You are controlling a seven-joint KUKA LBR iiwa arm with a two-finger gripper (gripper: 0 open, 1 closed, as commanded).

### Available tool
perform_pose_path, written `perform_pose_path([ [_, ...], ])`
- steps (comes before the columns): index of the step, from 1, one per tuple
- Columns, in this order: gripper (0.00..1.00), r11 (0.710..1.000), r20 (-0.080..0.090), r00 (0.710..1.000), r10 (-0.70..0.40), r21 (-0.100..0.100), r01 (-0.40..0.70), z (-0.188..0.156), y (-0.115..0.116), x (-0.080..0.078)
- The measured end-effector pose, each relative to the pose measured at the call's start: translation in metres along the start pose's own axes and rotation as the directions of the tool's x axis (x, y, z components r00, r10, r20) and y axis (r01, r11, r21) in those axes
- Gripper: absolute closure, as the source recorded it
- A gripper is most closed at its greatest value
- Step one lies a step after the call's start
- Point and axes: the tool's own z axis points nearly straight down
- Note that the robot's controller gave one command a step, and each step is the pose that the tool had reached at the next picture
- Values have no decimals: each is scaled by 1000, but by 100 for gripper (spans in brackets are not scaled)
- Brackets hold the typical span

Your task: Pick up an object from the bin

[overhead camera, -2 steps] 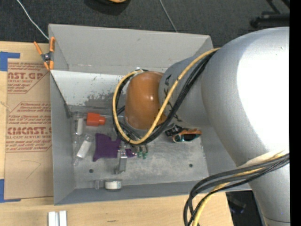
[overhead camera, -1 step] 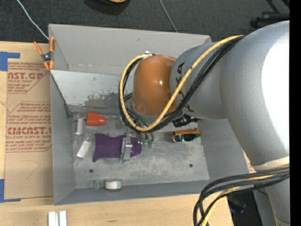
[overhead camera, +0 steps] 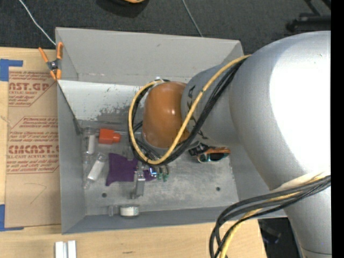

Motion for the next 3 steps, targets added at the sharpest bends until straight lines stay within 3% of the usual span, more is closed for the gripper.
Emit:
perform_pose_path([
  [1, 0, 976, 10, 976, 218, -4, -218, -1, 1, -7],
  [2, 100, 1000, 3, 1000, 0, -1, 0, 0, 1, -1],
  [3, 100, 1000, 3, 1000, 0, -1, 0, 0, 1, -1],
])
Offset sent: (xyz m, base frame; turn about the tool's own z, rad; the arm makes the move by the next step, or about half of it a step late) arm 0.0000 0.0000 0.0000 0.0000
